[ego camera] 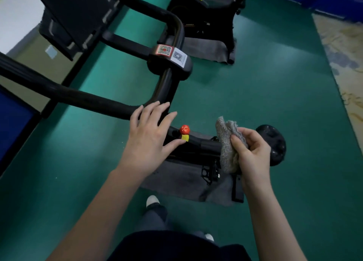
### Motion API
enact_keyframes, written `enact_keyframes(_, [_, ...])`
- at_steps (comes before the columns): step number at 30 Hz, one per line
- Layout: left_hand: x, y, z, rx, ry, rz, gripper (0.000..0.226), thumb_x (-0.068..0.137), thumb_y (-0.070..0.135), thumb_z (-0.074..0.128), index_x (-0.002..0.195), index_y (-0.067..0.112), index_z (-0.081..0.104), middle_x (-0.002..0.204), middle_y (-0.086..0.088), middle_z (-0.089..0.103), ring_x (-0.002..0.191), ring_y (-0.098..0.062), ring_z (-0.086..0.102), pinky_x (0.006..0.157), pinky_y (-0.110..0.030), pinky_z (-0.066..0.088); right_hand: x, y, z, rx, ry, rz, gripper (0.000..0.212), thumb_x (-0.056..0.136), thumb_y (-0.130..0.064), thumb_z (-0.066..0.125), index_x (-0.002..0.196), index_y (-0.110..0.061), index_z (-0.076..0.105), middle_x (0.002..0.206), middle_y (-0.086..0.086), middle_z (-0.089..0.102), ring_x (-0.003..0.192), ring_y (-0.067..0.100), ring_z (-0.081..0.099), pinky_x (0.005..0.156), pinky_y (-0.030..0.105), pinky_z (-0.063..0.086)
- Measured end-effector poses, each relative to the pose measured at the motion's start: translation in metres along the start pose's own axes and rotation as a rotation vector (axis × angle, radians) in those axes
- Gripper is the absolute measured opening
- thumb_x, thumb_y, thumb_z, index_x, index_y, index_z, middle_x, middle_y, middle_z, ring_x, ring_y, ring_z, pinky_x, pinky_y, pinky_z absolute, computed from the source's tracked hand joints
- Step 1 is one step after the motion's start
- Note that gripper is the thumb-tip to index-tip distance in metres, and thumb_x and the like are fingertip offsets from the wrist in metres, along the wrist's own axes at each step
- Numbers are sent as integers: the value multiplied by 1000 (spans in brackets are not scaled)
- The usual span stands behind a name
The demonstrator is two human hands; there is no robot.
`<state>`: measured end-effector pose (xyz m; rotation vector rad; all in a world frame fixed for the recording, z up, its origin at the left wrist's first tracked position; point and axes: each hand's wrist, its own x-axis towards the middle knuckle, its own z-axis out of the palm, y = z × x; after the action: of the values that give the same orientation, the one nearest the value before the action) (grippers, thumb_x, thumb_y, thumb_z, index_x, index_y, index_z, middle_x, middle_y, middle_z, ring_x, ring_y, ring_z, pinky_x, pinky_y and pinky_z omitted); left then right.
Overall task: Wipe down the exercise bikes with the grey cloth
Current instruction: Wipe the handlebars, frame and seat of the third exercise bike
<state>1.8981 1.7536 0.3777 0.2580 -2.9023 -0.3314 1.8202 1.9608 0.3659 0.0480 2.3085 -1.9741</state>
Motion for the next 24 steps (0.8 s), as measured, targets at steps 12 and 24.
enact_keyframes(12, [-38, 180, 82, 113, -149, 85, 75, 84, 62, 41, 141, 13, 36, 144, -3, 41, 134, -21, 34, 110, -40, 20, -31, 58, -188, 19, 107, 43, 27, 87, -1, 61, 83, -27, 65, 85, -2, 69, 79, 11, 63, 79, 33, 52])
enact_keyframes(24, [-67, 280, 146, 167, -292, 73, 81, 84, 66, 26, 146, 14, 25, 154, -2, 26, 142, -19, 19, 115, -41, 16, -48, 110, -327, 95, 245, 178, 24, 88, 0, 61, 87, -24, 63, 87, -5, 69, 82, 9, 65, 77, 25, 55])
